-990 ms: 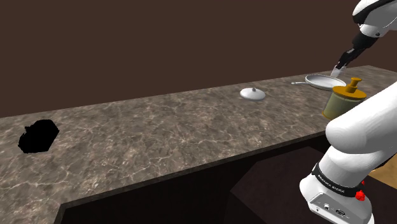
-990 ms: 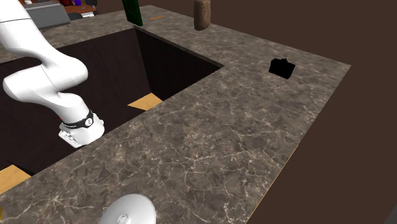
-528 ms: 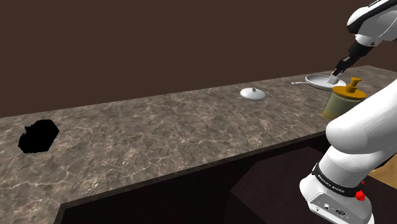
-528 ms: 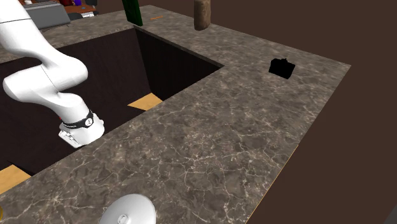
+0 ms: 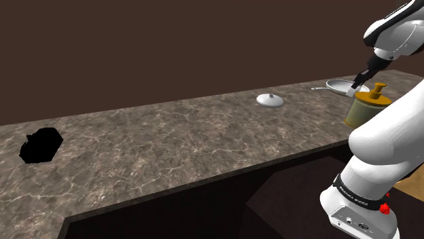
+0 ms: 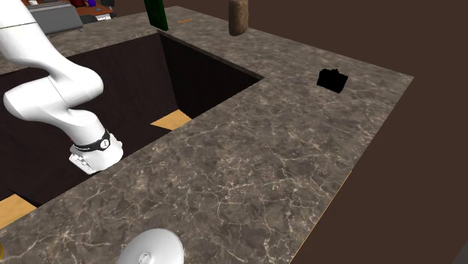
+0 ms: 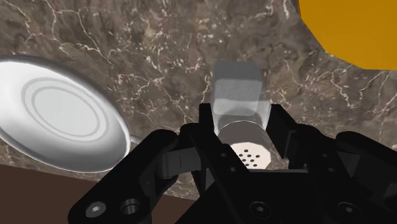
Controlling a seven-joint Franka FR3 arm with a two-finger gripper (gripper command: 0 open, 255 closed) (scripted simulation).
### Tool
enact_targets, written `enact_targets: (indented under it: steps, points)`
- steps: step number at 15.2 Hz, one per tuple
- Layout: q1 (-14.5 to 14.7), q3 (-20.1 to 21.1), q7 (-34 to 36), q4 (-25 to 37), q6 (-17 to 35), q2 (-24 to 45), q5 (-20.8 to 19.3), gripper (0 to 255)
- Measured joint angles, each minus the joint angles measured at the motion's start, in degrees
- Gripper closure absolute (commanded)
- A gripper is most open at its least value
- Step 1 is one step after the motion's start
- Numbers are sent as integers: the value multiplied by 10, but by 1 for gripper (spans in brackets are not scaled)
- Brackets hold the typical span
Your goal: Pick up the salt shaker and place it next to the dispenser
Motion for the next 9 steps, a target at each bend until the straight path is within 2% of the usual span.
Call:
enact_targets:
  steps: [9]
  points:
    - [25, -31, -63, -32, 64, 54, 73, 255]
